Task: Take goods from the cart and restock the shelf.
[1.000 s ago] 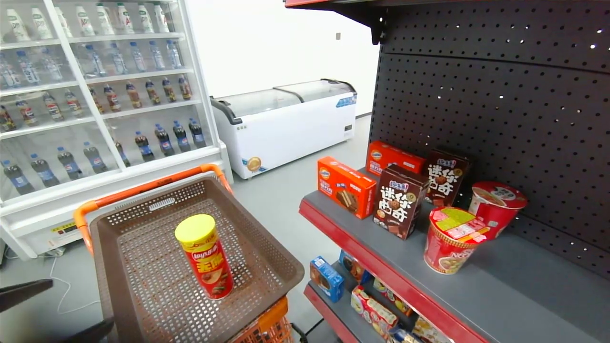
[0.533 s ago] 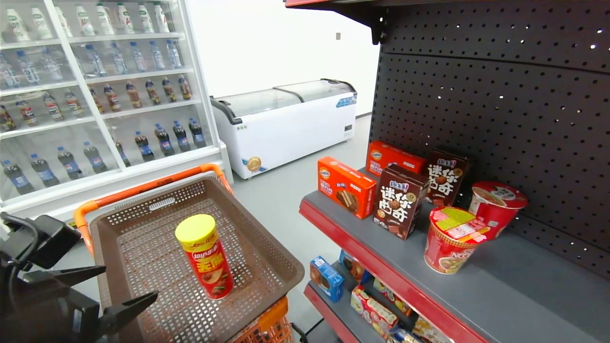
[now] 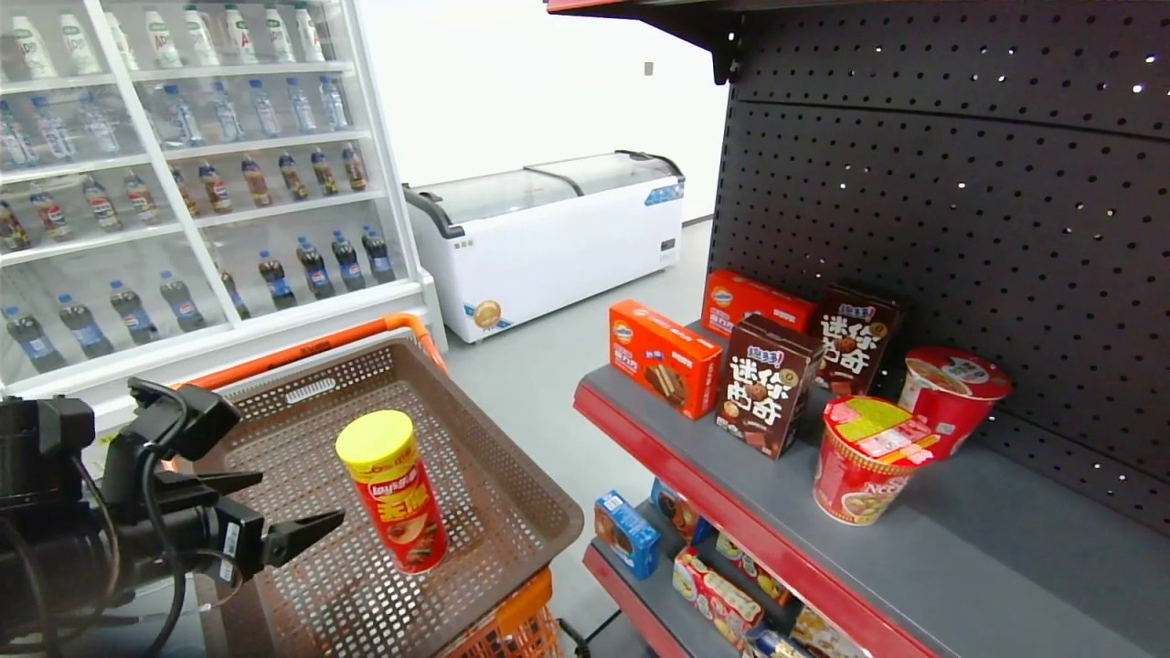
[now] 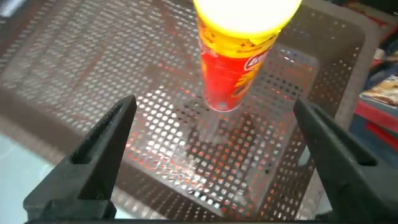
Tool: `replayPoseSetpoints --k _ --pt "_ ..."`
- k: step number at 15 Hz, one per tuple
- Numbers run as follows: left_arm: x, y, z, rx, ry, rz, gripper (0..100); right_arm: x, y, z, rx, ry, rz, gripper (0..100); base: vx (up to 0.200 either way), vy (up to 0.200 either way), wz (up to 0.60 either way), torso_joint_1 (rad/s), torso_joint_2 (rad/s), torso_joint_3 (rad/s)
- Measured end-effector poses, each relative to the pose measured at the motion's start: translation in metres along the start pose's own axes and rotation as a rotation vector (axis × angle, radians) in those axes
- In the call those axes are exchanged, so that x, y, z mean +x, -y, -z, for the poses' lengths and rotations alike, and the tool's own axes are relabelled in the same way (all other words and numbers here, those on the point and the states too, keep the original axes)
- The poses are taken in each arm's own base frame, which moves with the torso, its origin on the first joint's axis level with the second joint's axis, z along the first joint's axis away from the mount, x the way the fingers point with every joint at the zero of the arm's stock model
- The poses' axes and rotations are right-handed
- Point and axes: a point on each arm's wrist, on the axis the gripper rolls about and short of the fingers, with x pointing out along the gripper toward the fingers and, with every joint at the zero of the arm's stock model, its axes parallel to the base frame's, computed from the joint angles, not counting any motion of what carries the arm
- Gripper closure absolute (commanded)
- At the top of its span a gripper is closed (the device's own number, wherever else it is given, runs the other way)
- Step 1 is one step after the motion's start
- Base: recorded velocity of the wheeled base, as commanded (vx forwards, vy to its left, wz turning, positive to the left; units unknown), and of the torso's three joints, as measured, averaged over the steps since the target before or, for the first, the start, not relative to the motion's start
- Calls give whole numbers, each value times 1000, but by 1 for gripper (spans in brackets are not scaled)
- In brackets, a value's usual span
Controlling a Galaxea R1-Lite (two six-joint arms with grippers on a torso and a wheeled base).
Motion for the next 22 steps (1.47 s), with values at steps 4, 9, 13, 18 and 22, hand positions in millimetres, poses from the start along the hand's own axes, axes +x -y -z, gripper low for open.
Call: replayPoseSetpoints --k 4,9,13,18,22 --pt "23 -8 -3 -3 26 69 0 0 0 0 1 0 0 0 0 0 0 0 0 0" --pt "51 -9 -1 19 46 118 0 0 0 0 0 0 0 0 0 0 0 0 0 0" --pt "72 -9 2 45 71 131 0 0 0 0 0 0 0 0 0 0 0 0 0 0" --pt "99 -2 10 57 63 173 0 0 0 0 0 0 0 0 0 0 0 0 0 0" --pt "112 -1 11 59 56 188 0 0 0 0 0 0 0 0 0 0 0 0 0 0"
